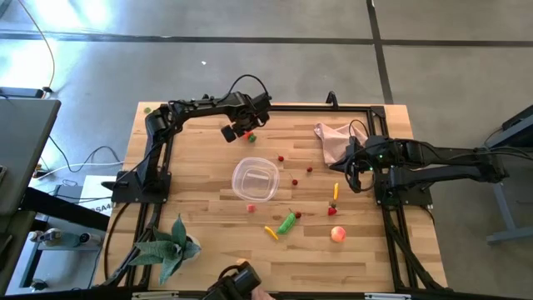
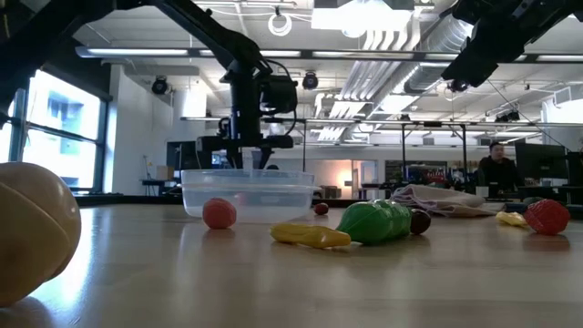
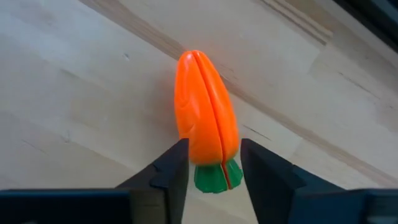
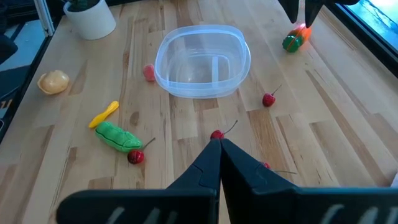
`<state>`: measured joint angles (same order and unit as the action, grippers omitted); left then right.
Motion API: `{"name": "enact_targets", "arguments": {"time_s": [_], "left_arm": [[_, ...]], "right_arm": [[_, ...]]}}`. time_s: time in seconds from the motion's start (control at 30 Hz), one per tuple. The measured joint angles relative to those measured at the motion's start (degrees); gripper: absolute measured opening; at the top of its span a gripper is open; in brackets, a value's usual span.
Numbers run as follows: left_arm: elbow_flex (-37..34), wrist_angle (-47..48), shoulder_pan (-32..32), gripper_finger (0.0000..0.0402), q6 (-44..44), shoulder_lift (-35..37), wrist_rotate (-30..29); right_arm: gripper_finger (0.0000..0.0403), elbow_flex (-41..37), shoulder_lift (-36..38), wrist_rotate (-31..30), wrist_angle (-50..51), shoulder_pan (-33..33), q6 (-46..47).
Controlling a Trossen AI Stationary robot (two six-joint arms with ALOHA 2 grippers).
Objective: Pick and placing Produce into tupperware
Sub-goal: Put the carrot into the transparent bin
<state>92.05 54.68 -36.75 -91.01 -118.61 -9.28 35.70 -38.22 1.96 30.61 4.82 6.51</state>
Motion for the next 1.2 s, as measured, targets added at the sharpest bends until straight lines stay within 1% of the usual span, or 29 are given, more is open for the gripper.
{"name": "enact_targets", "arguments": {"time_s": [0.23,0.37,0.53,0.67,1.2], "left_arm": [[0.0,-0.02,-0.02,0.0188,-1.9,-0.02,-0.95],[0.03,-0.36,0.02,0.0214,-4.45,-2.14,-1.04],[0.02,-2.22,-0.02,0.0238,-5.02,-4.39,-0.17],[0.04,-2.23,-0.02,0.0245,-5.38,-4.5,-0.77],[0.04,-2.27,0.02,0.0245,-5.89,-6.34,-0.89]], "right_arm": [[0.0,0.0,0.0,0.0,0.0,0.0,0.02],[0.0,0.0,-0.02,0.02,0.0,0.0,-0.05],[0.0,0.0,-0.02,0.0,0.01,0.0,-0.05],[0.0,0.0,-0.02,0.0,0.02,0.01,-0.05],[0.0,0.0,-0.01,0.01,0.04,0.0,0.05]]}}
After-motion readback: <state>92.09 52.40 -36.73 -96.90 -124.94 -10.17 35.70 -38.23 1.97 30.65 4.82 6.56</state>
